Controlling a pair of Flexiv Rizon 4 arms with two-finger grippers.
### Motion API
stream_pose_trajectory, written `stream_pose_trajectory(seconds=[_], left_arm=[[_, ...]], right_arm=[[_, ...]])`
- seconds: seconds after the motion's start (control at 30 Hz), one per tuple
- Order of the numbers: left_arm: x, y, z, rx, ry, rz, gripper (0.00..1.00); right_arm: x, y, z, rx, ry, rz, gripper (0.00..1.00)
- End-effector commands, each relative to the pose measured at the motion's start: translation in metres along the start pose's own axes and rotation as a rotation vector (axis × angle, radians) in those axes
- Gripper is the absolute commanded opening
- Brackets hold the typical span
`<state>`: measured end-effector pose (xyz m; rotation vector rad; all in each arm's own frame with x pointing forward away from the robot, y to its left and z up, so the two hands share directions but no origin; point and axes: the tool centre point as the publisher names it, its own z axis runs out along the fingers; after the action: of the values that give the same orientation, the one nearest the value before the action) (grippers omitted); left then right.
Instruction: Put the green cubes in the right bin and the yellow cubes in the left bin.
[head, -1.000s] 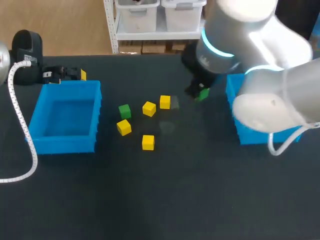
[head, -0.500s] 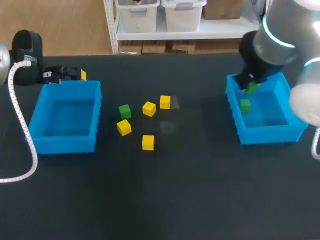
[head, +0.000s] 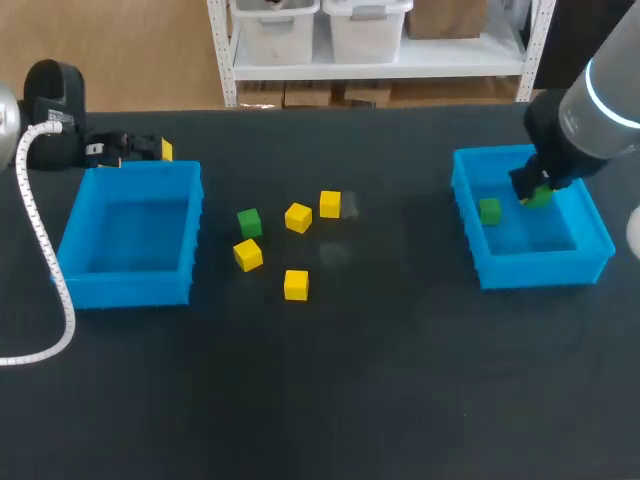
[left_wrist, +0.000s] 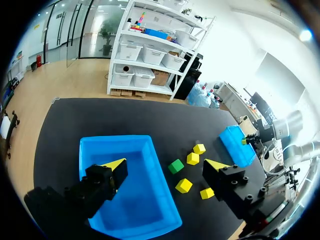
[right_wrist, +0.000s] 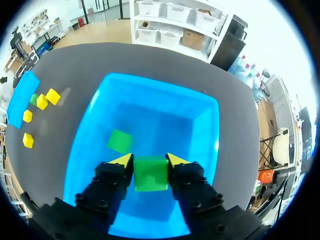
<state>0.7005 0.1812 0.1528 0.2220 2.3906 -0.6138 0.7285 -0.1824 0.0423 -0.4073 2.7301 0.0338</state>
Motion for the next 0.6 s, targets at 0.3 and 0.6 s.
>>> stream_pose_trajectory(seconds=[0.3,0.6], left_arm=[[0.002,0.003,0.0,0.013,-0.007,0.003,1.0],[0.002,0.003,0.0,0.013,-0.007,0.003,1.0]], right_arm=[[-0.053,0.052,-0.031,-0.011,-0.058,-0.082,1.0],[-0.081,0.119,-0.041,-0.106,-0.097,-0.176,1.0]])
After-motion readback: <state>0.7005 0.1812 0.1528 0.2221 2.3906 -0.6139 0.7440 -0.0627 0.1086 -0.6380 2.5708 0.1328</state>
